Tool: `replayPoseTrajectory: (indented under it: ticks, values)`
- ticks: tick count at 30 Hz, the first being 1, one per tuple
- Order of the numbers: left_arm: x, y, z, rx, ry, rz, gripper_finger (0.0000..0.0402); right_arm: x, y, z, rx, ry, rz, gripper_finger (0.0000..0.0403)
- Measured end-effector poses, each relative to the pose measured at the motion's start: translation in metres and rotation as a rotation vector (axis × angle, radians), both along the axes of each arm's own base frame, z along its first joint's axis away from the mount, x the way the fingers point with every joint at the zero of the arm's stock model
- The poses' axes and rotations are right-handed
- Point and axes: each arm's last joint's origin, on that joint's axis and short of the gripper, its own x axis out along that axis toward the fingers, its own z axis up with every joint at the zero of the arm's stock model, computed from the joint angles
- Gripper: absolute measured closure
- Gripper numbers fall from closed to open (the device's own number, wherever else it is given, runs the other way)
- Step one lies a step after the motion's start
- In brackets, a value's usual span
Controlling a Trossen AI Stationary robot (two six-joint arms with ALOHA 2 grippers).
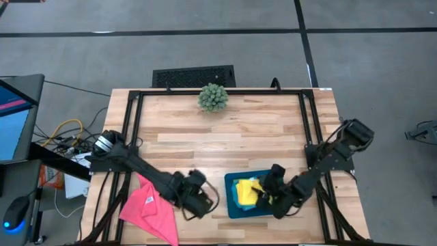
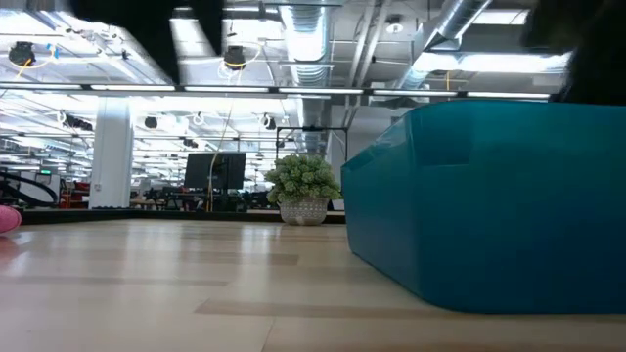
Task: Fold microfiber towels
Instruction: Stack the folded yellow microfiber cloth into the blue bin, then fold the pink microfiber towel
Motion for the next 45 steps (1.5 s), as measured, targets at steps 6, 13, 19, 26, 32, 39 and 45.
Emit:
replayPoseTrajectory:
  ticks: [6,13,19,26,32,39,45]
  values:
    - [-0.028,-0.029,-0.008,-0.034,0.077,0.063,0.0175,0.018,-0.015,-0.021,0.024,0.121,-0.025,0.0143]
    - [-0.075,-0.063,-0.019,-0.011,0.145,0.202,0.0175,0.018,-0.015,0.008,0.022,0.021,0.004,0.0143]
    - [-0.117,-0.079,-0.042,0.021,0.246,0.281,0.0175,0.007,-0.019,0.038,0.001,-0.072,0.02,0.0143]
    - [-0.145,-0.092,-0.07,-0.004,0.299,0.17,0.0175,0.004,-0.021,0.049,0.014,-0.099,0.031,0.0143]
    - [-0.153,-0.091,-0.094,-0.021,0.3,0.081,0.0175,0.005,-0.023,0.049,0.013,-0.099,0.023,0.0143]
    - [-0.161,-0.077,-0.11,0.044,0.379,0.078,0.0175,0.006,-0.024,0.049,0.015,-0.099,0.016,0.0143]
    - [-0.162,-0.075,-0.111,0.047,0.393,0.078,0.02,0.006,-0.024,0.049,0.015,-0.098,0.017,0.0143]
